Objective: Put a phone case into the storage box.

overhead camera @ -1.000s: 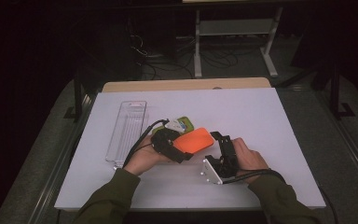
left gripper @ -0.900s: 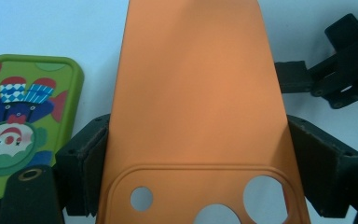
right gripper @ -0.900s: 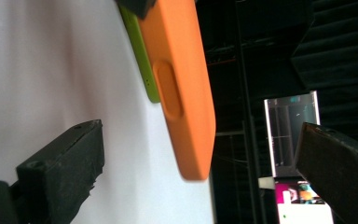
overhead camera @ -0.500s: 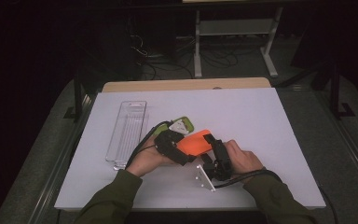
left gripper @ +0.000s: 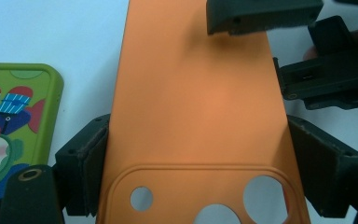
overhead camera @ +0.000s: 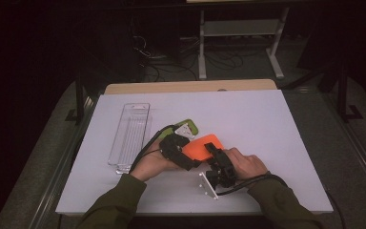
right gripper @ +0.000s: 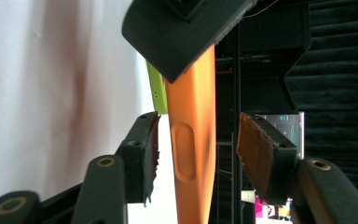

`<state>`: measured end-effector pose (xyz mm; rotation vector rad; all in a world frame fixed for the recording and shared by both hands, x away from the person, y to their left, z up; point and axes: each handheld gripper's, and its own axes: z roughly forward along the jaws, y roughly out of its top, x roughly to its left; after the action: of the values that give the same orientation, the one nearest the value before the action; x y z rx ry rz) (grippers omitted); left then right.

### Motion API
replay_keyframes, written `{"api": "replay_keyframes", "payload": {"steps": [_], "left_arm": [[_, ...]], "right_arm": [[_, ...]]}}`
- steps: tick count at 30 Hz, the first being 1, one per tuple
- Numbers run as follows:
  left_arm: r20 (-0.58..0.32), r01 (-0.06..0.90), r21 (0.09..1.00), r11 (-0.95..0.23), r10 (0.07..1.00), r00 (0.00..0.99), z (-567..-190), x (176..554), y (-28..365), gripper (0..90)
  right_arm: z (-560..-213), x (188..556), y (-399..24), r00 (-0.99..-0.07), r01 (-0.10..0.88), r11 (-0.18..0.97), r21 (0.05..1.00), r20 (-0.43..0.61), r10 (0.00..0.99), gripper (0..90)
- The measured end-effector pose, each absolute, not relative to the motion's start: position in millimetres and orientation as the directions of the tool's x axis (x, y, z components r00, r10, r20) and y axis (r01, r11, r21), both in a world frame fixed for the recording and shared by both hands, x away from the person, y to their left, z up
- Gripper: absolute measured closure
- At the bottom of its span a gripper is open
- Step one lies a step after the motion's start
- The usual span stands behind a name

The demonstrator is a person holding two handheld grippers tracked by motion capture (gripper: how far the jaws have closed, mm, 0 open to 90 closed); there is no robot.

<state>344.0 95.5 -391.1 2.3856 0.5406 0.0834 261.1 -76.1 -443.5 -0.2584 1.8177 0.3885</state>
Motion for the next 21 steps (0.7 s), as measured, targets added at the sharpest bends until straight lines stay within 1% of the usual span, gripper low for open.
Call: {"api": "replay_keyframes", "payload": {"steps": [2,4,5,8,11,12,18,20,21], "left_arm": [[-0.083,0.358,0.636,-0.684,0.401,0.912,-391.2,343.9,95.3,15.8],[-0.093,0.368,0.644,-0.671,0.409,0.908,-392.1,343.0,94.3,15.9],[-0.081,0.352,0.634,-0.688,0.394,0.915,-391.5,344.1,95.3,15.8],[-0.081,0.352,0.632,-0.691,0.393,0.916,-391.7,344.3,95.3,15.8],[-0.096,0.369,0.648,-0.666,0.41,0.907,-391.4,343.8,95.1,15.8],[-0.089,0.36,0.64,-0.679,0.4,0.912,-390.7,344.8,96.2,15.8],[-0.11,0.381,0.642,-0.665,0.412,0.905,-392.4,345.0,95.9,15.7],[-0.105,0.371,0.635,-0.678,0.4,0.91,-392.1,346.6,97.1,15.7],[-0.129,0.396,0.642,-0.657,0.416,0.9,-392.7,345.7,96.2,15.6]], "right_arm": [[-443.5,260.5,-75.6,-0.276,-0.373,0.919,0.128,-0.961,0.022,53.2],[-443.6,260.0,-74.9,-0.274,-0.375,0.919,0.121,-0.961,0.015,58.1],[-443.7,259.8,-74.7,-0.275,-0.374,0.92,0.118,-0.961,0.011,59.2],[-445.0,259.8,-74.8,-0.263,-0.378,0.919,0.108,-0.965,0.005,63.7],[-446.0,259.6,-74.7,-0.253,-0.384,0.918,0.1,-0.968,0.0,69.1],[-446.2,259.4,-74.5,-0.251,-0.385,0.918,0.097,-0.968,-0.003,70.4],[-448.2,258.8,-73.0,-0.236,-0.384,0.92,0.075,-0.972,-0.019,73.7],[-448.4,258.6,-72.6,-0.23,-0.384,0.921,0.068,-0.973,-0.024,75.2],[-448.6,258.5,-72.4,-0.227,-0.384,0.921,0.068,-0.974,-0.023,76.4]]}}
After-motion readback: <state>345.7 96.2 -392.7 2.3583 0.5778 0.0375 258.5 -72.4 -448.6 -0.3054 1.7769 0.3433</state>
